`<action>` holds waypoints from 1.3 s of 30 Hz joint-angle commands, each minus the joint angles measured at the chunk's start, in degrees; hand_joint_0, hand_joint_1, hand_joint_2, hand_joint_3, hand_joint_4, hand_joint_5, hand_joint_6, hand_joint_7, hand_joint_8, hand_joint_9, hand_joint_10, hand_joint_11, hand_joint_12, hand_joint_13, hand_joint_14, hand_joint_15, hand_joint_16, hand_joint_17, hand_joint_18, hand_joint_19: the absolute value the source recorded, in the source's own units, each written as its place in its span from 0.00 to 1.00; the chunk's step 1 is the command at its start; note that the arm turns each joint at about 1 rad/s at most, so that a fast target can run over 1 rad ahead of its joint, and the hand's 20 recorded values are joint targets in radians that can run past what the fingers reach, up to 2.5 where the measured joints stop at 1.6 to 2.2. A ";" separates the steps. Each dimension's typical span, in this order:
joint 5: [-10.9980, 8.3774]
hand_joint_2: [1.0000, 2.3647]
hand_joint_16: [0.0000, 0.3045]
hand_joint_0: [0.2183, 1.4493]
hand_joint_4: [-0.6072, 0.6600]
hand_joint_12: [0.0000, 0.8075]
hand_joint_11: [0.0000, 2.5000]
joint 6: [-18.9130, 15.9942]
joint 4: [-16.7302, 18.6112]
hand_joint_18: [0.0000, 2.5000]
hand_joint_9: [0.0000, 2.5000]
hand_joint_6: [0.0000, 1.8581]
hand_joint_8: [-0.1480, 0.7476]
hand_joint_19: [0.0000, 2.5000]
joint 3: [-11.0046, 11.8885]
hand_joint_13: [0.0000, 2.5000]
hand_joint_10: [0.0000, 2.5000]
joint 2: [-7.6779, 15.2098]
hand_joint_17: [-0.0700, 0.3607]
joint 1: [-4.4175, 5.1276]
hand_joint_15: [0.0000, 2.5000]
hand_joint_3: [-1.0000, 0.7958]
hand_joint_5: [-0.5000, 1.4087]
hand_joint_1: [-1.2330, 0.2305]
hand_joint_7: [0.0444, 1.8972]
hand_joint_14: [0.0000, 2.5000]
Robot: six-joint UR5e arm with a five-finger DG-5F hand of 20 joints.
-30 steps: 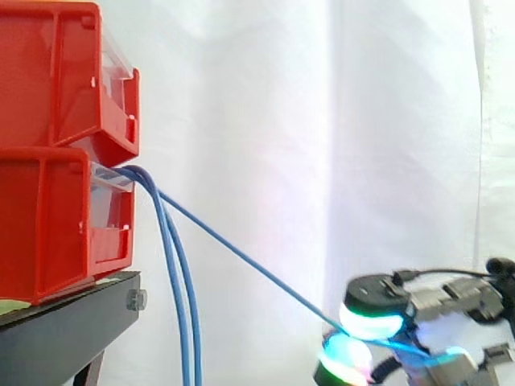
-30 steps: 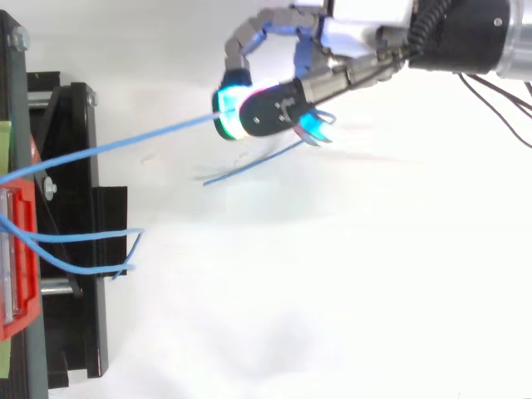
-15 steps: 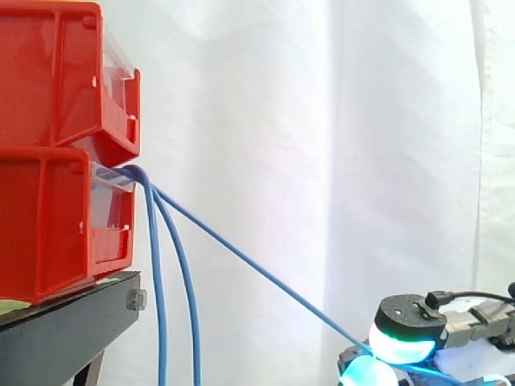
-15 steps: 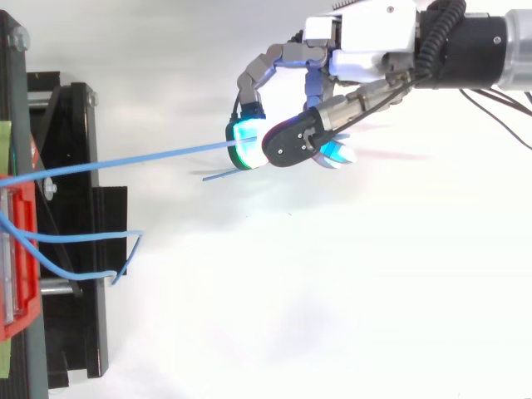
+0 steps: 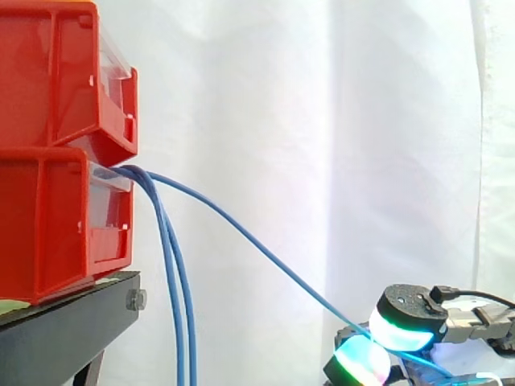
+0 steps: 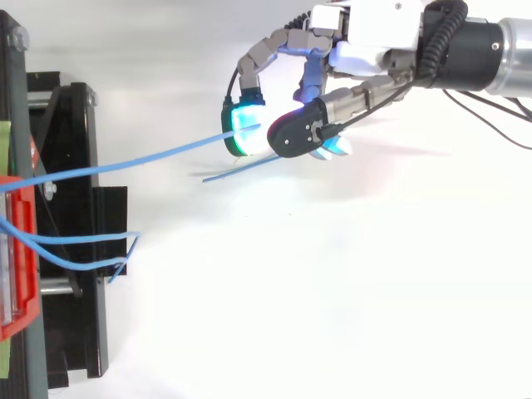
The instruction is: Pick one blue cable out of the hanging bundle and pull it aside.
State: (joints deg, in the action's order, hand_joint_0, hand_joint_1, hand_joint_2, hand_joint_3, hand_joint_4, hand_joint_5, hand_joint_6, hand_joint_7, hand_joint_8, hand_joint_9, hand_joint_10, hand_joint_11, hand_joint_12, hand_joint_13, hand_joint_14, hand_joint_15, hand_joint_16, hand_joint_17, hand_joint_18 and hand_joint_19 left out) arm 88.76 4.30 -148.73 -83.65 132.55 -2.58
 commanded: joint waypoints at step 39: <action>-0.17 0.29 0.19 0.24 0.34 0.48 0.43 1.24 0.11 0.46 0.67 0.47 0.47 0.24 -0.02 0.55 0.01 -0.01 0.46 0.03 0.44 0.52 0.26 0.32 0.58 0.01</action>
State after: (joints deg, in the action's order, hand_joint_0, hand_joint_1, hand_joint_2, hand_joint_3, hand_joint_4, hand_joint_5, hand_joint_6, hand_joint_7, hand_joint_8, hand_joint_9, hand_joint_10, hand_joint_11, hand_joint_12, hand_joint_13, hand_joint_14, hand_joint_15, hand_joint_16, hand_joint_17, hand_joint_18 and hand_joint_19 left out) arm 88.59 5.46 -148.62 -83.67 132.54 -2.54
